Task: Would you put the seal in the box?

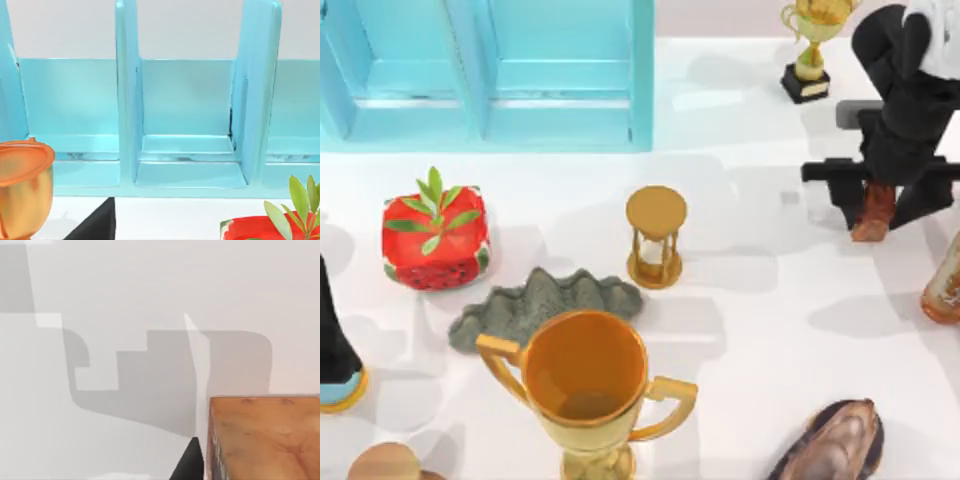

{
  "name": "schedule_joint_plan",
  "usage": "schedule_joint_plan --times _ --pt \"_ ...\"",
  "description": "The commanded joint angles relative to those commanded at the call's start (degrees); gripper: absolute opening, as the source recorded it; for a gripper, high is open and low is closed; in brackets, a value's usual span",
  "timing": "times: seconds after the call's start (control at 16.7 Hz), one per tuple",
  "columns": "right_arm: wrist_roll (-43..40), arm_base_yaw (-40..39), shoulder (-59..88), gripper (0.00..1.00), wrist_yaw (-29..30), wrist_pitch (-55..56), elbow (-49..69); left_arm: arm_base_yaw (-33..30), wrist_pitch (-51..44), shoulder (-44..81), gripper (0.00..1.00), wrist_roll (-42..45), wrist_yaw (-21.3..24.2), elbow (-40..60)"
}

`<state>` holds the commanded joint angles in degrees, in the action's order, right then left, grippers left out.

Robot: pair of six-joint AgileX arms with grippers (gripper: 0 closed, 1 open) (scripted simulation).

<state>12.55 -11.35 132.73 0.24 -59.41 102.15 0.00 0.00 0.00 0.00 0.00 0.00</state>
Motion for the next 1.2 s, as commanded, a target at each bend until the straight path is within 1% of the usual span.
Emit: schedule_joint_plan --times 0.24,0.3,0.9,1.02,1.2 --pt "0.00 0.00 0.00 0.02 0.00 0.00 0.00 0.00 0.00 0.00 1.00 0.00 0.00 0.00" --pt "0.00 0.00 0.00 0.00 0.00 0.00 0.00 0.00 0.00 0.00 1.00 0.00 0.00 0.00" --pt "-0.03 -0.01 -0.22 0.00 0.00 -0.94 0.91 0.00 0.00 0.00 1.00 0.00 0.00 0.00" --pt "-0.02 -0.01 -0.66 0.00 -0.02 -4.16 4.10 0.00 0.00 0.00 1.00 0.00 0.00 0.00" --pt "0.08 0.31 -1.62 0.00 0.05 -12.62 10.77 0.00 0.00 0.00 1.00 0.00 0.00 0.00"
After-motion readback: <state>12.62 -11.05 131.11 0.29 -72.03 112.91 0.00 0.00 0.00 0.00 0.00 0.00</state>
